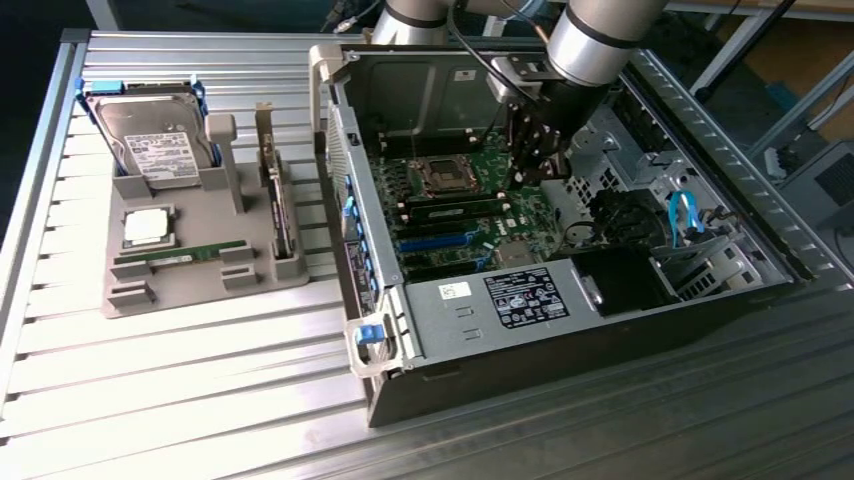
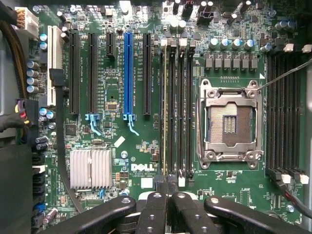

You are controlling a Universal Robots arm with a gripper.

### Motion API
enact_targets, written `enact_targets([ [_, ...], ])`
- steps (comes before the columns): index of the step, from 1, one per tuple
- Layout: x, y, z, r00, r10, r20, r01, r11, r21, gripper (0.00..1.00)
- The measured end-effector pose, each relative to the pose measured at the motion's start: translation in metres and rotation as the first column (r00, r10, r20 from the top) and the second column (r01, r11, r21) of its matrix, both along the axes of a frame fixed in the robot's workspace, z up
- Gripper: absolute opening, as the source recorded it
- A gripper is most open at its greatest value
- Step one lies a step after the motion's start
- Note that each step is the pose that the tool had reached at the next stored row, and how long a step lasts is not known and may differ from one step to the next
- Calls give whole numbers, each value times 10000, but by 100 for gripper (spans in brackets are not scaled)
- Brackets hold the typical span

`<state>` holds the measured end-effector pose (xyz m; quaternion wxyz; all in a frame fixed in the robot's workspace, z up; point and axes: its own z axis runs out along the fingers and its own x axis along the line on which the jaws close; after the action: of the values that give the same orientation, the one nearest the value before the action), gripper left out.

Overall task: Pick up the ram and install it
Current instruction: 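Press down the ram until it locks into place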

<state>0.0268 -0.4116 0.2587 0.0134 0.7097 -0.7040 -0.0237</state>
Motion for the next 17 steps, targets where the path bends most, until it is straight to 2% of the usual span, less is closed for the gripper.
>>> enact_targets([
  [10,0,0,-102,10000,0,0,0,10000,-2,10],
  [15,0,0,-104,10000,0,0,0,10000,-3,10],
  [17,0,13,-105,10000,-1,0,1,10000,-1,10],
])
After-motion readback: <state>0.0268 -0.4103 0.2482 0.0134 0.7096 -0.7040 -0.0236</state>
